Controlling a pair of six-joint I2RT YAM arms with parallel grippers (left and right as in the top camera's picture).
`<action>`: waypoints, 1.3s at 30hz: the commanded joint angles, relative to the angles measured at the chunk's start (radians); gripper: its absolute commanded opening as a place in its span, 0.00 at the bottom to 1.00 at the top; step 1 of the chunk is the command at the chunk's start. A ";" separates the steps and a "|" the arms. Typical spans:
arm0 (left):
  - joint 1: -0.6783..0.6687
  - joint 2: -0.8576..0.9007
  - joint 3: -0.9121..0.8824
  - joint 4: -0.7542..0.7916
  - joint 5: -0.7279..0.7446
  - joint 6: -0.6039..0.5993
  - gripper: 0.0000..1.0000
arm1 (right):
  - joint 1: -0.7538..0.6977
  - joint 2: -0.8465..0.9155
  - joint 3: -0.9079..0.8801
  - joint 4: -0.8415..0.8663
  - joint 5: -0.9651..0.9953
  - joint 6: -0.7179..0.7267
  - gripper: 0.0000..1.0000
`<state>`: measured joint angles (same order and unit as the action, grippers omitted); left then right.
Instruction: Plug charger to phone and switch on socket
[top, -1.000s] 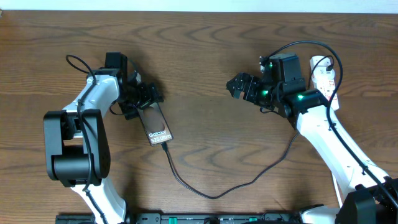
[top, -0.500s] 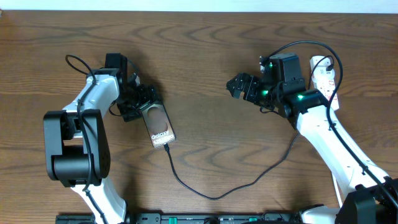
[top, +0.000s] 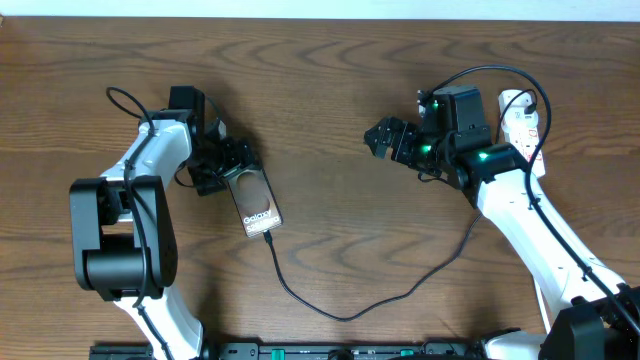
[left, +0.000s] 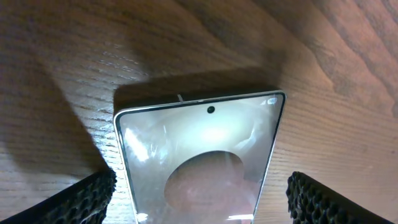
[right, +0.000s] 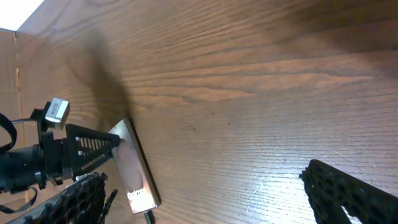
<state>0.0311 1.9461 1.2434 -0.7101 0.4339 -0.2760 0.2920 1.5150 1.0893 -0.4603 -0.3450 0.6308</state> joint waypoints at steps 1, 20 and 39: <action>0.008 -0.061 0.018 -0.004 -0.023 0.070 0.91 | -0.002 -0.017 0.008 -0.004 0.006 -0.018 0.99; 0.008 -0.587 0.025 -0.029 -0.023 0.126 0.91 | -0.130 -0.017 0.138 -0.181 -0.198 -0.192 0.99; 0.008 -0.607 0.025 -0.034 -0.024 0.126 0.91 | -0.753 0.066 0.540 -0.595 -0.266 -0.527 0.99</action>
<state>0.0326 1.3407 1.2484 -0.7387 0.4156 -0.1745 -0.3855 1.5242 1.6123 -1.0473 -0.5610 0.1905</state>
